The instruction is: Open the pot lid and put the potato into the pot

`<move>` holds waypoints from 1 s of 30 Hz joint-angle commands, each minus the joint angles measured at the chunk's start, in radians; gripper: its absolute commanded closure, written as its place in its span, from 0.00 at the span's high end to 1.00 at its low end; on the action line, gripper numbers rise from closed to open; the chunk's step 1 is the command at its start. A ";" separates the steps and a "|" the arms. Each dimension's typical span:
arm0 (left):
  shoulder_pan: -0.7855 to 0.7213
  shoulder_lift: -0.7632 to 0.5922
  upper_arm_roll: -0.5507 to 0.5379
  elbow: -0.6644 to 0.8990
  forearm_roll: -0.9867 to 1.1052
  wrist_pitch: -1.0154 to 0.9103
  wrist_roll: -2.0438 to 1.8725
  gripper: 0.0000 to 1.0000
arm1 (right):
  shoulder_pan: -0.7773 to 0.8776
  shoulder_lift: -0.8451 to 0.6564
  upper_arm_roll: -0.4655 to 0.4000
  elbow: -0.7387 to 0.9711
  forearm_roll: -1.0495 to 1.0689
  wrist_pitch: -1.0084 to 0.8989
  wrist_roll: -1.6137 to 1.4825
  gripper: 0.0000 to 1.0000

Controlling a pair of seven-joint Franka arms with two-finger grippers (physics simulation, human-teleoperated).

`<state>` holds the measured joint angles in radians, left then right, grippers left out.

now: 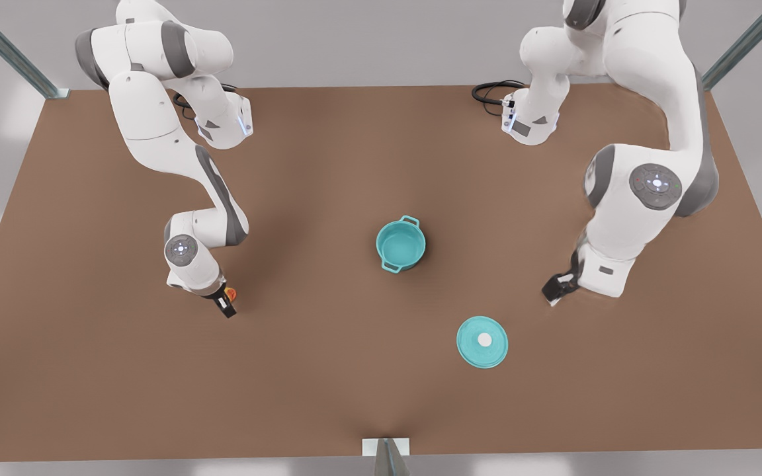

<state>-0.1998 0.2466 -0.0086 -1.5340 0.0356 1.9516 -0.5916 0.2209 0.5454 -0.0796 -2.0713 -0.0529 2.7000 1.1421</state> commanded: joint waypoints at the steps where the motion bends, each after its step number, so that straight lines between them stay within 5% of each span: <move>1: 0.007 -0.060 -0.001 -0.068 -0.072 -0.154 0.463 1.00 | 0.000 -0.001 0.000 -0.001 -0.001 0.003 0.076 1.00; 17: 0.134 0.057 -0.024 -0.026 -0.031 0.020 0.533 1.00 | 0.017 0.007 -0.006 -0.024 -0.038 -0.002 0.081 0.99; 26: 0.102 0.040 -0.050 -0.025 -0.026 -0.022 0.516 1.00 | 0.012 -0.013 -0.008 -0.030 -0.038 -0.019 0.081 0.75; 30: 0.102 0.043 -0.050 -0.026 -0.028 -0.023 0.516 1.00 | 0.012 -0.013 -0.008 -0.036 -0.038 -0.019 0.081 0.73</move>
<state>-0.0982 0.2905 -0.0581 -1.5598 0.0073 1.9229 -0.1683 0.2328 0.5339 -0.0875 -2.1071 -0.0907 2.6869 1.2086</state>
